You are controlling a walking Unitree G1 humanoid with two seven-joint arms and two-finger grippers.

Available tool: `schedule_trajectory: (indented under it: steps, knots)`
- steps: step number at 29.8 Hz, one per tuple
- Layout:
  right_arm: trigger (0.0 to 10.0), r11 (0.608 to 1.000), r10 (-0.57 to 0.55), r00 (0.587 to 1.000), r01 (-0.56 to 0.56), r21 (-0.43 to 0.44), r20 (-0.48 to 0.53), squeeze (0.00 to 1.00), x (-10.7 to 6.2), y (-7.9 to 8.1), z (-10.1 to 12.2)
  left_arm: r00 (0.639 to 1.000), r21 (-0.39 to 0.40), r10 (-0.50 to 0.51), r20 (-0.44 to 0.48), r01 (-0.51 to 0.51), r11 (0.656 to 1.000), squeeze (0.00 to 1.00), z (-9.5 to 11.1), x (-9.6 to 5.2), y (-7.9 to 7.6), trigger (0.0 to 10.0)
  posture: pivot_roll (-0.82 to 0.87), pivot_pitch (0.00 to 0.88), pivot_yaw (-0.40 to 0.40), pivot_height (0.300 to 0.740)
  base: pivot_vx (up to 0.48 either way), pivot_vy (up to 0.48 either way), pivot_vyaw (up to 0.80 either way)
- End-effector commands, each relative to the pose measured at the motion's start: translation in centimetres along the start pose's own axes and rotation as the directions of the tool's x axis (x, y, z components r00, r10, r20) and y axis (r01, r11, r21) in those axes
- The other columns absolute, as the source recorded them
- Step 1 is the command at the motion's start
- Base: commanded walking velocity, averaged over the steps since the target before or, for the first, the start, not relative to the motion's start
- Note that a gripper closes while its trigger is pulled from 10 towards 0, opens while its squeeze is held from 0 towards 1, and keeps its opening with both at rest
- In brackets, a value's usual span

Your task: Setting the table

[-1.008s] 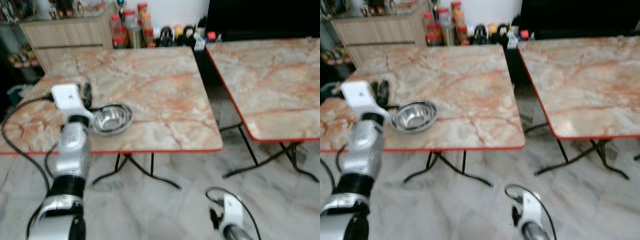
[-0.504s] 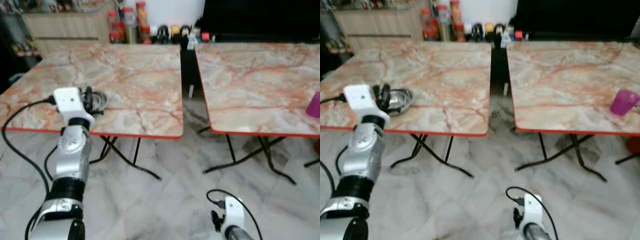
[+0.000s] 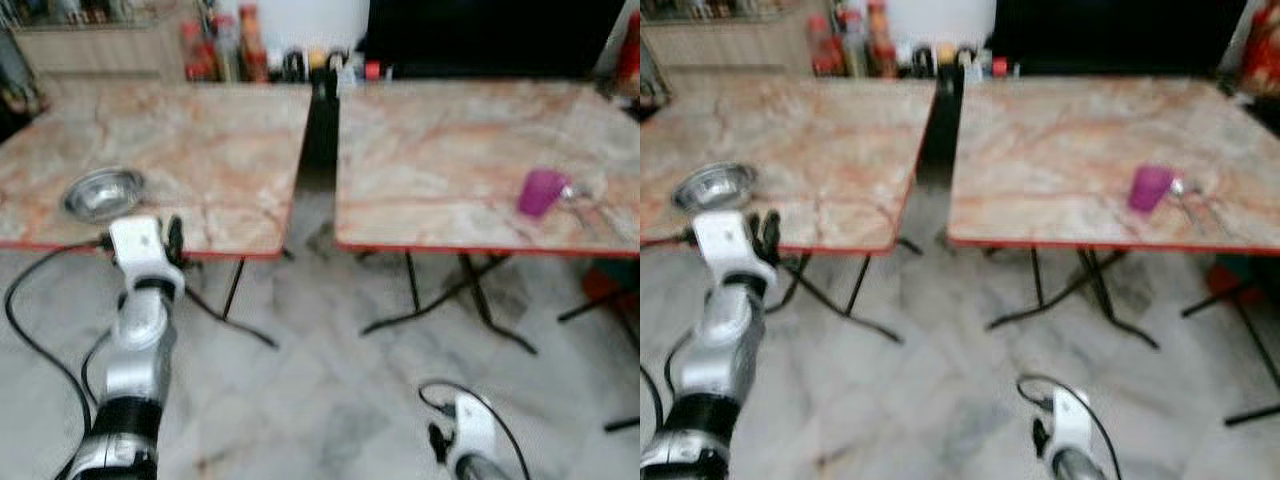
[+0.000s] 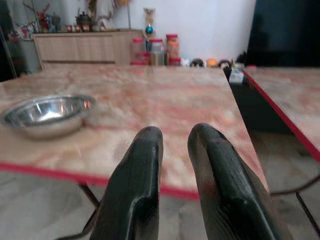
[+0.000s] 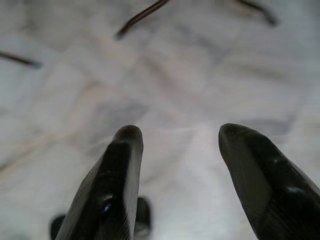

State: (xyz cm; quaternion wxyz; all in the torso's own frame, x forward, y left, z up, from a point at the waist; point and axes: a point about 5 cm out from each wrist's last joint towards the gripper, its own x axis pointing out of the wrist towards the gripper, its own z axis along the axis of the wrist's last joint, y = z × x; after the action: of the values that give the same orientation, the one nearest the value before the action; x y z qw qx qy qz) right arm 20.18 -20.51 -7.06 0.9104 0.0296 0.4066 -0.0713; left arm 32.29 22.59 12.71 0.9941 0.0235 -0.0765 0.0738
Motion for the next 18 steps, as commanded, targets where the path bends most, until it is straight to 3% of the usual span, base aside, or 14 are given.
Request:
schedule_trajectory:
  steps: [1,6,9,12,17,18]
  knots:
    - [10.0,1.000,0.028,1.000,-0.028,0.007,-0.005,0.00,0.0,1.0,-0.1,0.998,0.041,0.014,-0.059,-0.011,0.999,0.00,-1.5,-1.2,1.2,10.0,0.02,0.000,0.003,0.740,0.000,-0.281,0.00]
    - [10.0,1.000,0.030,1.000,-0.030,0.004,-0.008,0.00,0.0,1.0,-0.2,0.978,0.051,0.021,-0.207,-0.011,0.999,0.00,-4.8,-3.4,2.0,10.0,0.02,0.000,0.002,0.740,0.000,-0.096,0.00]
    - [10.0,0.999,0.034,0.999,-0.034,0.002,-0.011,0.00,0.0,1.0,-0.3,0.892,-0.007,0.001,-0.451,-0.005,1.000,0.00,-9.2,-5.8,1.9,10.0,0.02,0.000,0.002,0.740,0.000,0.000,0.00]
    - [10.0,0.999,0.036,0.999,-0.036,0.006,-0.011,0.00,0.0,1.0,-0.4,0.826,-0.030,-0.018,-0.563,0.001,1.000,0.00,-11.6,-7.6,1.5,10.0,0.01,0.000,0.005,0.740,0.000,0.000,0.00]
    - [10.0,0.999,0.038,0.999,-0.038,0.020,-0.008,0.00,0.0,1.1,-0.4,0.797,-0.052,-0.044,-0.602,0.016,0.998,0.00,-12.5,-8.3,1.0,10.0,0.01,0.000,0.003,0.740,0.000,0.000,0.00]
    - [10.0,0.999,0.039,0.999,-0.038,0.023,-0.008,0.00,0.0,1.1,-0.4,0.768,-0.050,-0.067,-0.638,0.045,0.998,0.00,-13.2,-8.9,0.5,10.0,0.00,0.000,0.004,0.740,0.000,0.000,0.00]
